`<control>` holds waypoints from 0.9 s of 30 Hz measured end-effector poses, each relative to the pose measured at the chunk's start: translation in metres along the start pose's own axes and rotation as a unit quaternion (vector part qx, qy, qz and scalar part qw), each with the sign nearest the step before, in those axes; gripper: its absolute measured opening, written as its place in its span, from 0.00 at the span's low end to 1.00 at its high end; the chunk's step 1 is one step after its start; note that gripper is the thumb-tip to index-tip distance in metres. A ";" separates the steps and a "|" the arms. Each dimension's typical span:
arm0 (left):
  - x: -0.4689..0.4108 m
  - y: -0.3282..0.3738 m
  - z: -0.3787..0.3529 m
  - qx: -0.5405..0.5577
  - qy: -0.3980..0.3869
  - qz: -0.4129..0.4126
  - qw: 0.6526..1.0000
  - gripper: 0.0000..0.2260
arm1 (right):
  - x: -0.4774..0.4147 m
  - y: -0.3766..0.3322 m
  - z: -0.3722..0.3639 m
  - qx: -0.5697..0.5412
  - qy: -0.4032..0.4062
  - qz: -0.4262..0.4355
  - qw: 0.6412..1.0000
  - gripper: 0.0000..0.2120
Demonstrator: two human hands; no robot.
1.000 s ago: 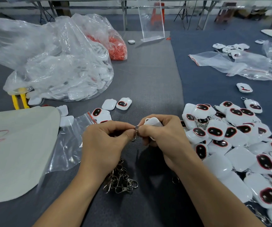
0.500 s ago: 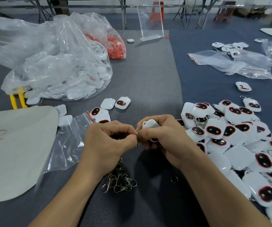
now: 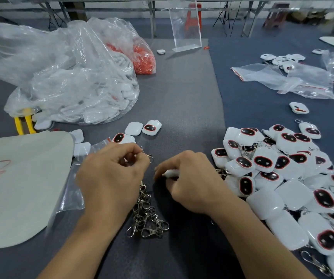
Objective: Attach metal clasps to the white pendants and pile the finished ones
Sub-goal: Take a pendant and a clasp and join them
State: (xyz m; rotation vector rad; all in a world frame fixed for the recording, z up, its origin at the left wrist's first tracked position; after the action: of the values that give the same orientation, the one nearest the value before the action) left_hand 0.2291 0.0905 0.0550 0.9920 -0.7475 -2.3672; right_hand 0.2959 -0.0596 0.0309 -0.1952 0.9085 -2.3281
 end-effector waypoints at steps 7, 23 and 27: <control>0.009 0.022 -0.024 -0.026 -0.107 -0.167 0.980 0.02 | -0.003 0.031 0.018 -0.314 0.088 -0.119 0.938 0.11; 0.015 0.013 -0.056 0.063 -0.288 -0.126 0.947 0.02 | -0.008 0.055 0.021 -0.164 0.053 -0.119 0.978 0.15; 0.014 0.011 -0.057 0.064 -0.293 -0.113 0.947 0.06 | -0.008 0.054 0.021 -0.180 0.072 -0.110 0.975 0.10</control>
State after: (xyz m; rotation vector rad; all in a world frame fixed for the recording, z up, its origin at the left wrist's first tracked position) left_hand 0.2649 0.0568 0.0219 0.4214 -1.0553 -2.8875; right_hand 0.3371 -0.0972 0.0118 -0.2930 1.4459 -2.3812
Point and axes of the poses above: each hand's wrist, its own x-axis away from the middle knuckle, its own z-axis out of the back of the hand, y = z × x, the point moved 7 cm from there along -x, towards the middle knuckle, and after that the axes turned 2 degrees about y, right-handed, at the moved point
